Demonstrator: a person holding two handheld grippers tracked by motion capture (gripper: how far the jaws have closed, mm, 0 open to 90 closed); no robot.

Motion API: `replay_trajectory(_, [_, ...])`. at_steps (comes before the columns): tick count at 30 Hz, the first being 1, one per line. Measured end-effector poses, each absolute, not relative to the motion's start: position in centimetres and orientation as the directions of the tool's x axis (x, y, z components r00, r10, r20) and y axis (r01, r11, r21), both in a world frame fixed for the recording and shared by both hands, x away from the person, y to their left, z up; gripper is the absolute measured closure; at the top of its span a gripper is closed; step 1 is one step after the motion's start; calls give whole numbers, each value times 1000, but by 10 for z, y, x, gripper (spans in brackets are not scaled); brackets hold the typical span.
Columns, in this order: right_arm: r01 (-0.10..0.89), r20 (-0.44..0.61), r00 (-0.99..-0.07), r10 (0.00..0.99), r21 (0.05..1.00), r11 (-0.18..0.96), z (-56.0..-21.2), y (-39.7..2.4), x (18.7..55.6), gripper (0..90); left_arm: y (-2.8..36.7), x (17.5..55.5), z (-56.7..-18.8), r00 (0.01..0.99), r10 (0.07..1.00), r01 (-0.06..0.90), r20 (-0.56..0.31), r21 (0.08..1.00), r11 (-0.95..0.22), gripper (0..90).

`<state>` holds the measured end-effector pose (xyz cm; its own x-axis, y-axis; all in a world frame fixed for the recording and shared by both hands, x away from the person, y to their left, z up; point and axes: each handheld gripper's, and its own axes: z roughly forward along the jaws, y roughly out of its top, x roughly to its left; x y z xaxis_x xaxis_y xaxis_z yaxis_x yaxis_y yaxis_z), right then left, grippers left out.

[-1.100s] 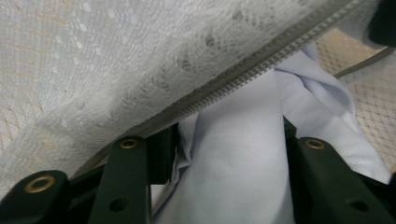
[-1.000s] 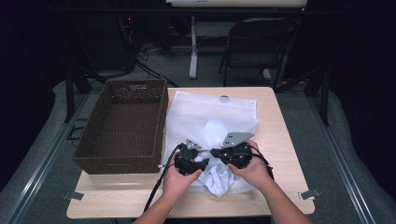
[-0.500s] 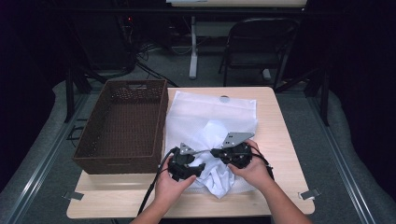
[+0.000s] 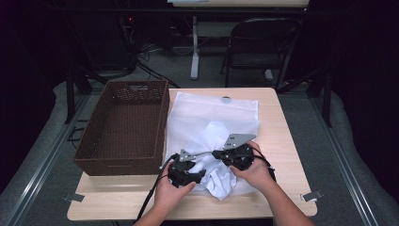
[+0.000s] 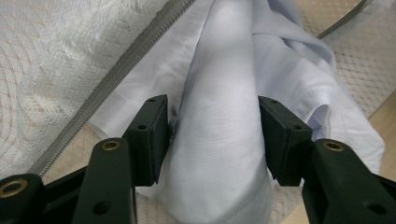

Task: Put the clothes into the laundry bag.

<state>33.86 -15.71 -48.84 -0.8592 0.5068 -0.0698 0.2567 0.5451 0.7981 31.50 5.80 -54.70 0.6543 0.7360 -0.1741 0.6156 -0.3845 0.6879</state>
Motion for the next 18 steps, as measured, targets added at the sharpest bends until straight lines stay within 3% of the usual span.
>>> replay_trajectory(4, [256,-71,-860,506,798,546,-488,-157,338,885,56,315,-550,662,732,608,-161,687,-398,509])
replay_trajectory(14, [250,-75,-863,500,796,551,-489,-155,338,884,56,315,-555,655,741,607,-145,685,-403,730])
replay_trajectory(18, [252,-74,-862,501,796,550,-489,-155,338,885,56,315,-555,645,748,618,-156,682,-391,775])
